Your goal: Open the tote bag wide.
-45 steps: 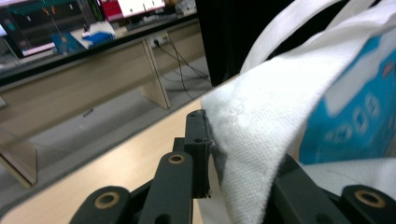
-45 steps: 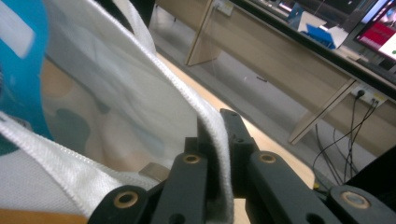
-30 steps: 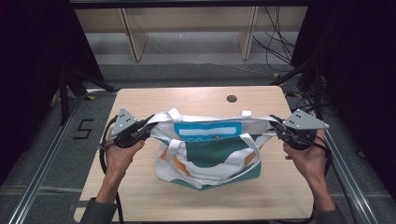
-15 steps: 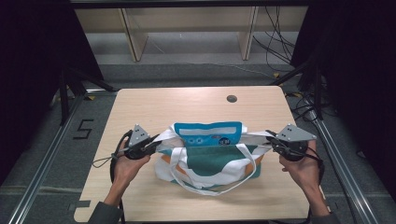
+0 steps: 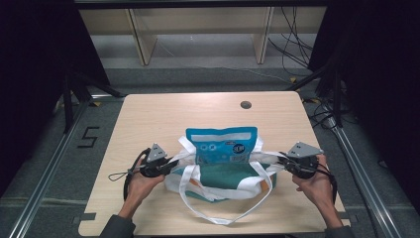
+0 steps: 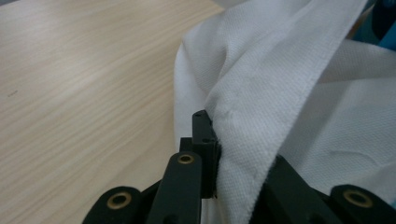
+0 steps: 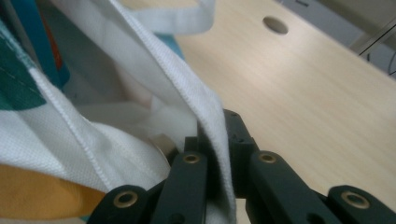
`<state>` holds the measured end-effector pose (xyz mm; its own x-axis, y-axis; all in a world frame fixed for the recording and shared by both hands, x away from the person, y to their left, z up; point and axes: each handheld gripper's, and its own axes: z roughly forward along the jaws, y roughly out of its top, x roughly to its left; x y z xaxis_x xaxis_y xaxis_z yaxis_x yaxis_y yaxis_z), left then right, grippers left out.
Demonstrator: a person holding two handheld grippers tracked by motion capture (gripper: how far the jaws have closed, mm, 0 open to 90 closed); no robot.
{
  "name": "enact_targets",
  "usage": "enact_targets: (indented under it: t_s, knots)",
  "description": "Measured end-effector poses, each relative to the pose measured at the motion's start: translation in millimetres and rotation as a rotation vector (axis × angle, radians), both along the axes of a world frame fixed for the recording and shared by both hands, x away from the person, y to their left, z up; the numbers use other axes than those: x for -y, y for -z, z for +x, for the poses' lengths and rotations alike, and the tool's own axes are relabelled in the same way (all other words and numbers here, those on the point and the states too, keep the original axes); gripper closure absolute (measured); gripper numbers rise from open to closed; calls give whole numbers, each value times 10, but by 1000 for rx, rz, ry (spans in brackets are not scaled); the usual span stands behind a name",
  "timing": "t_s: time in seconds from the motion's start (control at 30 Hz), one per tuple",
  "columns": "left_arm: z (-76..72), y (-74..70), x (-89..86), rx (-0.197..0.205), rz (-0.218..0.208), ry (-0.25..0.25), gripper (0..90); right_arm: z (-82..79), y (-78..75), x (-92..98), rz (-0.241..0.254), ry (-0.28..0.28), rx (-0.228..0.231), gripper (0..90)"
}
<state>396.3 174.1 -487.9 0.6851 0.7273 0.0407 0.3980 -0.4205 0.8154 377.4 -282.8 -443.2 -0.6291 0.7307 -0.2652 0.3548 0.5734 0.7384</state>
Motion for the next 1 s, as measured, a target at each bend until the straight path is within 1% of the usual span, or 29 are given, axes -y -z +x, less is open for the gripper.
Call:
enact_targets:
  t_s: [0.03, 0.07, 0.1, 0.17, 0.2, 0.27, 0.3, 0.33, 0.37, 0.4, 0.43, 0.47, 0.53, 0.57, 0.6, 0.63, 0.7, 0.73, 0.77, 0.8, 0.83, 0.87, 0.9, 0.93, 0.97, 1.0]
  knots:
    - [-19, 22, 10, -24, 1, -12, 848, -1, 39, -6, 2, 6, -14, 876]
    - [-20, 60, 19, -28, -12, -14, 848, -3, 72, -12, -4, 4, -29, 876]
    - [-8, 88, 6, -26, 14, 9, 847, -5, 102, -14, -15, -4, -39, 877]
    - [-9, 141, 2, -40, 30, 19, 846, -18, 145, -26, -33, -6, -48, 876]
    - [-22, 176, 15, -64, 20, 2, 846, -25, 169, -35, -44, -12, -51, 877]
    - [-18, 211, 6, -78, 33, 15, 846, -36, 224, -46, -54, -22, -74, 877]
    - [-24, 224, 20, -64, 22, 5, 846, -38, 257, -47, -54, -26, -85, 877]
    - [-14, 211, 12, -47, 56, 22, 846, -53, 291, -52, -56, -16, -108, 877]
    - [-28, 221, 26, -67, 44, 10, 846, -53, 334, -56, -60, -15, -120, 878]
    - [-19, 227, 27, -60, 48, 17, 846, -48, 375, -56, -68, -20, -129, 878]
    - [-18, 247, 38, -66, 41, 7, 846, -41, 410, -60, -69, -25, -139, 878]
    - [4, 240, 10, -48, 92, 42, 846, -30, 460, -67, -76, -25, -156, 879]
    - [8, 259, 22, -46, 82, 34, 845, -14, 518, -81, -80, -21, -157, 880]
    - [8, 259, 22, -46, 82, 34, 843, 3, 534, -71, -68, -18, -164, 880]
    - [37, 301, 34, -55, 28, -4, 839, 32, 552, -58, -45, -9, -168, 880]
    - [61, 291, 37, -39, 59, 2, 838, 64, 559, -55, -41, -8, -162, 880]
    - [64, 286, 60, -34, 67, -7, 838, 95, 563, -63, -42, -1, -156, 880]
    - [69, 272, 88, -28, 101, -9, 836, 150, 565, -83, -53, 12, -149, 880]
    - [71, 267, 102, -19, 107, -14, 836, 150, 565, -83, -53, 12, -149, 880]
    - [70, 218, 91, -19, 173, -17, 791, 175, 566, -78, -48, 3, -151, 876]
    - [72, 215, 88, -9, 165, -19, 760, 174, 557, -64, -38, 7, -153, 850]
    - [70, 205, 77, -18, 150, -33, 715, 171, 545, -56, -35, 17, -150, 800]
    - [74, 180, 52, -17, 153, -38, 667, 170, 520, -50, -34, 34, -141, 743]
    - [81, 160, 30, 5, 148, -33, 640, 169, 476, -36, -31, 49, -139, 693]
    - [88, 124, 0, 24, 170, -16, 618, 163, 419, -16, -12, 63, -135, 647]
    - [79, 91, -18, 5, 179, -29, 571, 150, 330, 24, 20, 68, -110, 612]
